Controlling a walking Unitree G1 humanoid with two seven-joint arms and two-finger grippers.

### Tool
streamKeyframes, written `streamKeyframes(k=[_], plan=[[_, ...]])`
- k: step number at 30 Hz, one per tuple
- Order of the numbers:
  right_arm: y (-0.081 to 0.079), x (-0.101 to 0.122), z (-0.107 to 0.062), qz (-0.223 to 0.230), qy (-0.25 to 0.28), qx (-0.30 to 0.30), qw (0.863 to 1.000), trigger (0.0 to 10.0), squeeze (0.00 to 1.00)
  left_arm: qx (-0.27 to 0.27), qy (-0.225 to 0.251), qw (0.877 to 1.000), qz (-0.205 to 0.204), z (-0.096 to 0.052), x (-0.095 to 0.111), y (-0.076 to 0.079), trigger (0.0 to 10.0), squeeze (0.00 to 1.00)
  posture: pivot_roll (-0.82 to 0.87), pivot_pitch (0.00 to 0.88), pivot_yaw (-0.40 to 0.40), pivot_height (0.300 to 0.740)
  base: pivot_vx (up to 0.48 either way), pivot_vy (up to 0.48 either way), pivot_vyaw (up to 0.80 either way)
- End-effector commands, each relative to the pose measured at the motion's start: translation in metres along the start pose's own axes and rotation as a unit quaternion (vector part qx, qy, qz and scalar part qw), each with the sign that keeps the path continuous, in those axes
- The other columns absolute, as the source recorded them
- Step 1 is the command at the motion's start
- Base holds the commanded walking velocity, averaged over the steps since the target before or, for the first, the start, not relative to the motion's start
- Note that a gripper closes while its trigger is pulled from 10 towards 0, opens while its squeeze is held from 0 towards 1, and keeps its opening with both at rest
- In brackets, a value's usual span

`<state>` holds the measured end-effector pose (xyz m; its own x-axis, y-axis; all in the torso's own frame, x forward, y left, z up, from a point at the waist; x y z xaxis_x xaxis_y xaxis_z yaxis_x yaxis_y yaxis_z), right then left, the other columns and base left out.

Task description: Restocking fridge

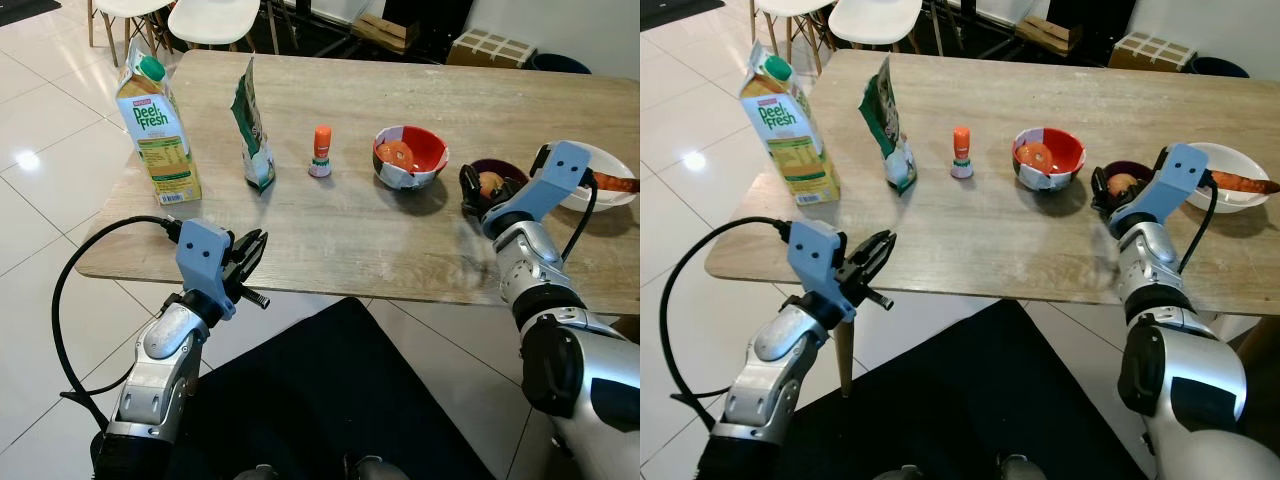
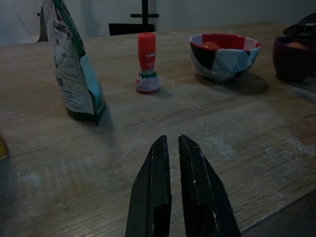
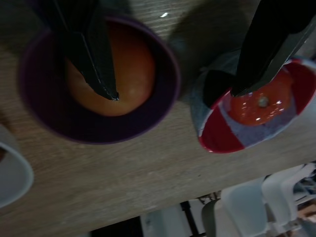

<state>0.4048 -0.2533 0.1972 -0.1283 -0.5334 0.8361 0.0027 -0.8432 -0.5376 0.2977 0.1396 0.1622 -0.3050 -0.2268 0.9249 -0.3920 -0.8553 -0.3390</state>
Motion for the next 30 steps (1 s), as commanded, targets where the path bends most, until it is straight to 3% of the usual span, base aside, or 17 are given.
streamKeyframes(k=[1,4,14,15,16,18,23,28,30], plan=[[0.005,0.001,-0.001,0.012,-0.007,-0.004,1.000,10.0,0.00,-0.003,-0.005,1.000,-0.004,-0.003,-0.001,0.002,10.0,0.00,0.02,0.186,-0.024,0.740,0.000,0.000,0.00],[-0.001,0.023,0.003,0.024,0.020,0.034,0.999,10.0,0.00,-0.009,-0.003,1.000,-0.005,-0.003,0.000,0.002,10.0,0.00,0.01,0.175,-0.013,0.740,0.000,0.000,0.00],[-0.010,0.059,0.005,0.010,0.081,0.077,0.994,10.0,0.00,-0.017,0.003,1.000,-0.003,0.002,0.002,0.003,10.0,0.00,-0.01,0.158,-0.006,0.740,0.000,0.000,0.00],[-0.011,0.061,0.005,0.001,0.088,0.079,0.993,10.0,0.00,-0.018,0.004,1.000,-0.003,0.003,0.002,0.003,10.0,0.00,-0.01,0.158,-0.006,0.740,0.000,0.000,0.00],[-0.010,0.059,0.003,-0.051,0.084,0.082,0.992,10.0,0.00,-0.019,0.005,1.000,-0.003,0.003,0.002,0.004,10.0,0.00,-0.01,0.154,-0.009,0.740,0.000,0.000,0.00],[-0.006,0.049,-0.001,-0.103,0.065,0.095,0.988,10.0,0.00,-0.023,0.005,1.000,-0.004,0.003,0.002,0.006,10.0,0.00,-0.01,0.153,-0.009,0.740,0.000,0.000,0.00],[0.009,0.038,-0.010,-0.115,0.027,0.105,0.987,10.0,0.00,-0.036,0.004,0.999,-0.006,0.001,0.000,0.010,10.0,0.00,-0.01,0.151,-0.014,0.740,0.000,0.000,0.00],[0.027,0.035,-0.019,-0.210,-0.017,0.096,0.973,10.0,0.00,-0.051,0.016,0.998,-0.015,-0.004,0.003,0.012,10.0,0.00,-0.01,0.152,-0.014,0.740,0.000,0.000,0.00],[0.039,0.043,-0.024,-0.208,-0.002,0.068,0.976,10.0,0.00,-0.080,0.055,0.995,-0.031,-0.006,0.014,0.019,10.0,0.00,-0.02,0.152,-0.010,0.740,0.000,0.000,0.00]])
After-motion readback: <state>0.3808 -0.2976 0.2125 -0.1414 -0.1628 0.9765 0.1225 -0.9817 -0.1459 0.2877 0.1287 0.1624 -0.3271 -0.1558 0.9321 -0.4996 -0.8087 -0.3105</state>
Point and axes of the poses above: a point about 5 cm out from each wrist's last joint towards the gripper, its own z axis pointing out of the wrist towards the gripper, its own x axis along the axis of the wrist's last joint, y = z × x, the point moved 1 cm from there along z, pointing out of the wrist towards the gripper, and after that the axes turned 14 degrees about z, right-handed, at the moved point
